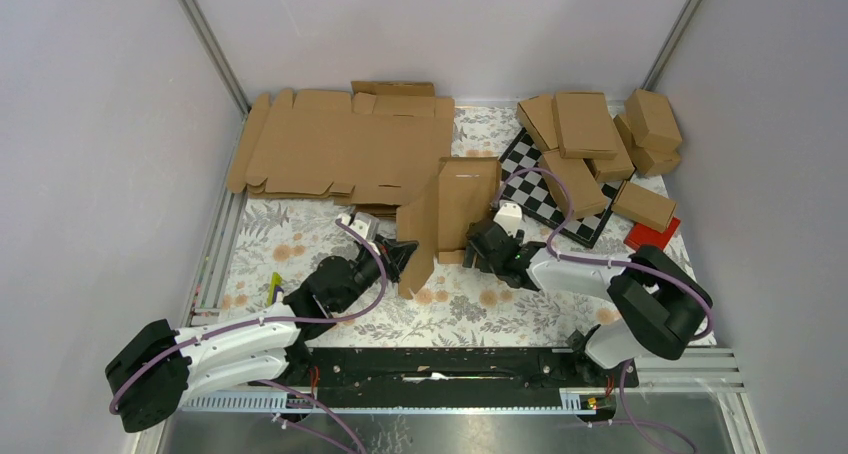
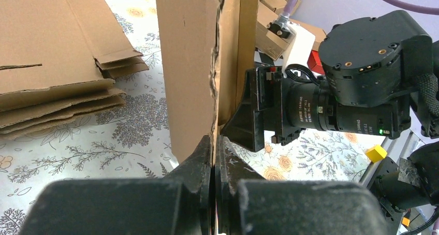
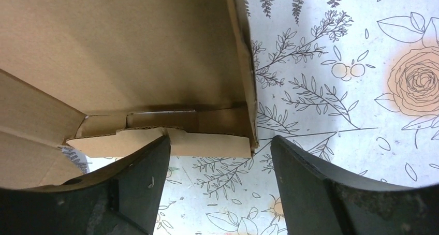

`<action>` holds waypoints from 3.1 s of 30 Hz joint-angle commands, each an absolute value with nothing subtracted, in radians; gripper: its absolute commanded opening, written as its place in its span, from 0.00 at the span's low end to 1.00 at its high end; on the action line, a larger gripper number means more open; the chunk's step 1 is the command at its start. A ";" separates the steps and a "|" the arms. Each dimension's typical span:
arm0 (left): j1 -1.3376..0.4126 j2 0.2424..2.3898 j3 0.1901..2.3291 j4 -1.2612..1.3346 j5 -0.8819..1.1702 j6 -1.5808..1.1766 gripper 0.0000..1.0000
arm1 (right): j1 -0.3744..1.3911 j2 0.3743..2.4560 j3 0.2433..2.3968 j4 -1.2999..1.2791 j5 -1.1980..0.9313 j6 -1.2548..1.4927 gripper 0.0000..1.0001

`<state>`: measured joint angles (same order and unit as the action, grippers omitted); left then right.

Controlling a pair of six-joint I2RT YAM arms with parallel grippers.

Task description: Fold the paper box

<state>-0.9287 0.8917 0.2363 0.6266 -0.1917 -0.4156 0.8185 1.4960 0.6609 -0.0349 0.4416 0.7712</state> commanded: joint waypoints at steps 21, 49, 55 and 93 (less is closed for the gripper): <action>-0.938 0.834 0.292 0.542 -0.102 -0.335 0.00 | 0.807 1.376 0.639 0.099 0.275 0.350 0.93; -1.035 0.956 0.076 0.951 -0.189 -0.088 0.00 | 0.715 1.232 0.495 0.400 0.364 0.277 0.95; -1.035 0.905 0.073 0.891 -0.254 -0.089 0.00 | 0.693 1.040 0.419 0.440 0.454 0.238 0.84; -0.672 1.267 0.787 0.255 0.117 -0.317 0.54 | 0.692 0.890 0.423 0.386 0.314 0.081 0.10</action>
<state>-0.7097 1.2465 0.7166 0.2417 -0.0414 -0.2897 0.6975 0.8890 0.4232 0.3832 0.3313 0.1318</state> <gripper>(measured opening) 0.585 0.123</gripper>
